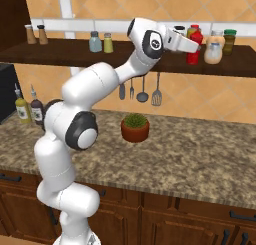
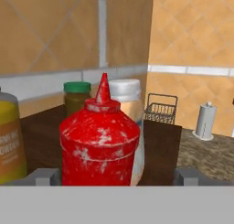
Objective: Put the shaker and condiment bottle from the counter next to their counterparts in the cabinet.
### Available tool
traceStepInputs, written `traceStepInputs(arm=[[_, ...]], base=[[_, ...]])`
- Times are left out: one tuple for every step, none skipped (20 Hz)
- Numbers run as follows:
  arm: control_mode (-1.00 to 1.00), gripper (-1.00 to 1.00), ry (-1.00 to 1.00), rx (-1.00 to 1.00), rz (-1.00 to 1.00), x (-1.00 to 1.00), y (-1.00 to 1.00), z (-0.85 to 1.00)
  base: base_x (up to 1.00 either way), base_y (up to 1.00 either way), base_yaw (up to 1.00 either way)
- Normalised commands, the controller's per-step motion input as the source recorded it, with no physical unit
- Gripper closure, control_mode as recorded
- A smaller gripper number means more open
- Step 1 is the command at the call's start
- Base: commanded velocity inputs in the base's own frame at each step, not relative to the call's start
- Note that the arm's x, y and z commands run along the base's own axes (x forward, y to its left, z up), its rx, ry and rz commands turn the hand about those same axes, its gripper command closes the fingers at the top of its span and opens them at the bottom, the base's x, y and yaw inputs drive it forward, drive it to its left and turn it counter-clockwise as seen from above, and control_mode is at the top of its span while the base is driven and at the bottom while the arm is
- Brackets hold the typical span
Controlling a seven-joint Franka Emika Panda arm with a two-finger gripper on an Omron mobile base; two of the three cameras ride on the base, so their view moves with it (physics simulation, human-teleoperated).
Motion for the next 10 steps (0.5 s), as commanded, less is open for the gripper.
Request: traceStepInputs(arm=[[-1.0,-1.0,-0.01,0.0,0.0,-0.52,0.0,0.13],[-1.0,-1.0,-0.01,0.0,0.0,-0.63,0.0,0.14],[-1.0,-1.0,-0.01,0.0,0.0,-0.63,0.0,0.12],[-1.0,-1.0,0.0,0.0,0.0,-0.59,0.0,0.17],[-1.0,-1.0,0.0,0.0,0.0,-0.51,0.01,0.14],[-1.0,-1.0,0.0,0.0,0.03,-0.3,0.25,0.08],[-1.0,-1.0,0.0,0.0,0.07,-0.11,0.4,0.01],[-1.0,-1.0,0.0,0.0,0.1,0.0,0.44,0.0],[-1.0,-1.0,0.0,0.0,0.13,0.0,0.45,0.0],[-1.0,-1.0,0.01,0.0,0.15,0.19,0.52,0.0]], base=[[0.0,0.0,0.0],[0.0,0.0,0.0],[0.0,0.0,0.0],[0.0,0.0,0.0],[0.0,0.0,0.0],[0.0,0.0,0.0],[0.0,0.0,0.0],[0.0,0.0,0.0],[0.0,0.0,0.0],[0.0,0.0,0.0]])
